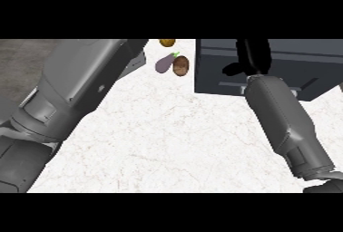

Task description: Pick up the can, place it into the drawer and close the drawer

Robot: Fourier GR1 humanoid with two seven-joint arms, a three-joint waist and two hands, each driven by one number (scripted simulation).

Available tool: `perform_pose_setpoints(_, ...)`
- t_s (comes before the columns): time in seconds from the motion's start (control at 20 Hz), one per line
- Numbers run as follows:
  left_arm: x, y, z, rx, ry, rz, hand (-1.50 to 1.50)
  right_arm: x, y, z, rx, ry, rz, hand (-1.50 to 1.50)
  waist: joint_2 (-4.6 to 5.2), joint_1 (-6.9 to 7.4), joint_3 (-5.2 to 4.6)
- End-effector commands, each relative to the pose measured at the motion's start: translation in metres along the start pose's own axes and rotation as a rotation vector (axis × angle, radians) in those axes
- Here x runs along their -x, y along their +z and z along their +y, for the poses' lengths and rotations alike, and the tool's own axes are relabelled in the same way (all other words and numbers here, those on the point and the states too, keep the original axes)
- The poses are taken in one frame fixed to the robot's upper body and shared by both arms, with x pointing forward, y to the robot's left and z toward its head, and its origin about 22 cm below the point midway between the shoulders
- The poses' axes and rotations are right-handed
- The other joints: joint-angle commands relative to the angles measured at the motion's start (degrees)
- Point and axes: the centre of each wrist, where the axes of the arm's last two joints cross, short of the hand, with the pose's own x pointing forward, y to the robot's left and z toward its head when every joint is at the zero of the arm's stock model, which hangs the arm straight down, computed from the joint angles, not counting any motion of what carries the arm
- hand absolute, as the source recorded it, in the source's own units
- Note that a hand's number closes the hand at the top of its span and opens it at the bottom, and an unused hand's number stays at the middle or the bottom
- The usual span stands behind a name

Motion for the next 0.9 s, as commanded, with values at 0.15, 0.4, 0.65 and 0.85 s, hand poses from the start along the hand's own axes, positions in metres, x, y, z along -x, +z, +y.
perform_pose_setpoints(0.15,0.014,0.002,0.025,-0.003,-0.012,-0.010,-1.50,-0.013,-0.042,-0.024,0.064,0.023,-0.001,-1.50,0.43,1.35,0.00)
perform_pose_setpoints(0.4,0.011,0.011,0.027,0.032,0.004,0.006,-1.50,-0.014,-0.044,-0.022,0.070,-0.004,-0.007,-1.50,0.28,2.04,0.05)
perform_pose_setpoints(0.65,0.017,0.011,0.047,0.028,-0.001,0.001,-1.50,-0.021,-0.057,-0.034,0.094,-0.126,-0.010,-1.50,0.46,2.17,0.12)
perform_pose_setpoints(0.85,0.020,0.014,0.060,0.024,-0.004,-0.002,-1.50,-0.035,-0.058,-0.031,0.105,-0.176,-0.027,-1.50,0.56,2.35,0.08)
